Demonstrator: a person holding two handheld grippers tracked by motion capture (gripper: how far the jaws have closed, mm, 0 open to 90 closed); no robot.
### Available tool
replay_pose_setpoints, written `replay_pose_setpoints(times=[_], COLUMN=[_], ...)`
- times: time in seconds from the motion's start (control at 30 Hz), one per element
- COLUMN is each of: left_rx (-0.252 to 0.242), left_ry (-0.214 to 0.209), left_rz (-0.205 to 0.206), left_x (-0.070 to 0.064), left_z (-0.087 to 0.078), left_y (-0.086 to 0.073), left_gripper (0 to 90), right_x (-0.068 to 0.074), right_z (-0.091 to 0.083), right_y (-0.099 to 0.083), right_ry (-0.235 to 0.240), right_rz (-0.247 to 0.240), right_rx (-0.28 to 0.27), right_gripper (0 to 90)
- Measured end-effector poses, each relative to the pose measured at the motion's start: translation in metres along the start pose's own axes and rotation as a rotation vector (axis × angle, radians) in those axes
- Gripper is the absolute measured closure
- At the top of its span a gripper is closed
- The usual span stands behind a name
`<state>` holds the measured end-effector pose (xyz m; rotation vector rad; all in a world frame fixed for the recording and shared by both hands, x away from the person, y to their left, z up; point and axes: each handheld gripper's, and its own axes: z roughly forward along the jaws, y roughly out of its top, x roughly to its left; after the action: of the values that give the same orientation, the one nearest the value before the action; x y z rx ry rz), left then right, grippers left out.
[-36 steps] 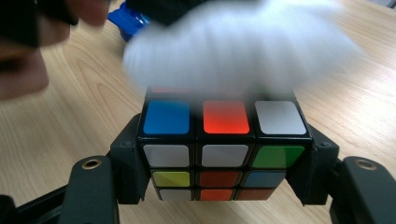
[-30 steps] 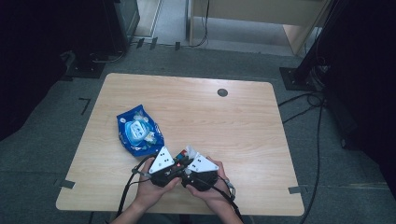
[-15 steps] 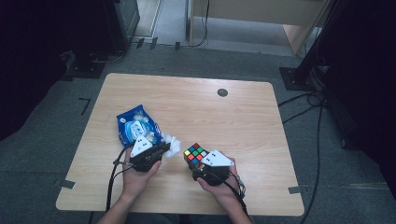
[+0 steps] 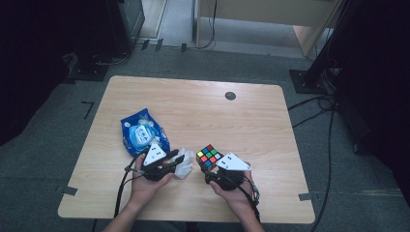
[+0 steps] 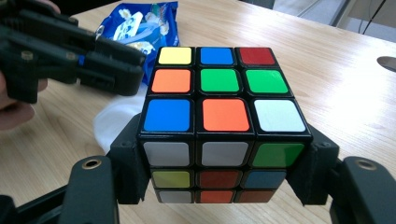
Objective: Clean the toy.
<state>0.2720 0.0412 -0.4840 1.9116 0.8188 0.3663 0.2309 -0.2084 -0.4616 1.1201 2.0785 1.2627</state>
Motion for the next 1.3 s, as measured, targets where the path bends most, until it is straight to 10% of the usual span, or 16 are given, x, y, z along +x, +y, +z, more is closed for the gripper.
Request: replay_pose_setpoints(times=[0.17, 0.47, 0.73, 1.3], left_rx=[0.029, -0.002, -0.131, -0.137], left_ry=[-0.024, -0.037, -0.027, -0.078], left_rz=[0.159, 0.282, 0.323, 0.354], left_x=[-0.016, -0.033, -0.034, -0.047], left_z=[0.006, 0.011, -0.001, 0.005], left_y=[-0.003, -0.006, -0.006, -0.009], left_gripper=[46.3, 25.8, 25.9, 21.3], right_x=[-0.002, 0.013, 0.015, 0.018], right_z=[-0.005, -0.009, -0.006, 0.006], right_y=[0.008, 0.023, 0.027, 0.024], right_ry=[0.019, 0.143, 0.207, 0.219], right_rz=[0.042, 0.096, 0.160, 0.233], right_rx=[-0.007, 0.005, 0.048, 0.167], right_gripper=[34.6, 34.5, 34.5, 34.5])
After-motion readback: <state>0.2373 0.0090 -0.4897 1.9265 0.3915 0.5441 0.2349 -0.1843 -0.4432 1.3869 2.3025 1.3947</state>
